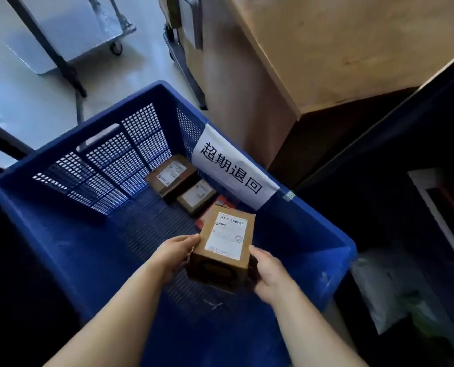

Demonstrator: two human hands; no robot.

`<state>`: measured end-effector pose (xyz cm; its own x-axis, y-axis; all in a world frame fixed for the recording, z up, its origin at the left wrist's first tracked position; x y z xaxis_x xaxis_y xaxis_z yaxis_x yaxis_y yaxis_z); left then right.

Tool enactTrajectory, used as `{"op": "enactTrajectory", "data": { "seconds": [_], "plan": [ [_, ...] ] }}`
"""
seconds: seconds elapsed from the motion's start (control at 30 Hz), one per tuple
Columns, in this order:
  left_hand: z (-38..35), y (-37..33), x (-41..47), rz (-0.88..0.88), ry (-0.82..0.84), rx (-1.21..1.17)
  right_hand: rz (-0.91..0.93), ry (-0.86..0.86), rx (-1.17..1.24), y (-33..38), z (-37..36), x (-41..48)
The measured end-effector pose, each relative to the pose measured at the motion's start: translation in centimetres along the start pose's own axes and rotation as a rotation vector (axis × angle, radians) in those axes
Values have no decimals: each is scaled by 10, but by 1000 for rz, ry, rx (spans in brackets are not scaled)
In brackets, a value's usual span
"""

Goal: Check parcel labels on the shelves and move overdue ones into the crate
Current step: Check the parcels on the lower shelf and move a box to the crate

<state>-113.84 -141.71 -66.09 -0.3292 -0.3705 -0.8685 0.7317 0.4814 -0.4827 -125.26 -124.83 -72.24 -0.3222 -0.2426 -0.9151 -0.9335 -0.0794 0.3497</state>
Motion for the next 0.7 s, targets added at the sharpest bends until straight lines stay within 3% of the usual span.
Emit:
{"op": "enactTrajectory", "data": {
  "seconds": [0.3, 0.7],
  "plan": [
    [-22, 30, 199, 14, 29, 206, -16, -82, 189, -28, 18, 156],
    [-74, 84, 362, -39, 119, 412, 53, -171, 230, -66, 49, 304]
  ]
}}
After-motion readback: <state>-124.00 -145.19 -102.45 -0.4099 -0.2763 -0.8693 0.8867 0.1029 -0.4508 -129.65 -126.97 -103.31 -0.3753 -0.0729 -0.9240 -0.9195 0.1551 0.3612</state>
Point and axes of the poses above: each hand's wrist, its own x-axis towards the middle knuckle, its own z-axis out of the back of the hand, y = z × x, the point moved 6 cm from there along x, towards the middle knuckle, and after that the axes turned 14 degrees about x, right-handed, at the moved point
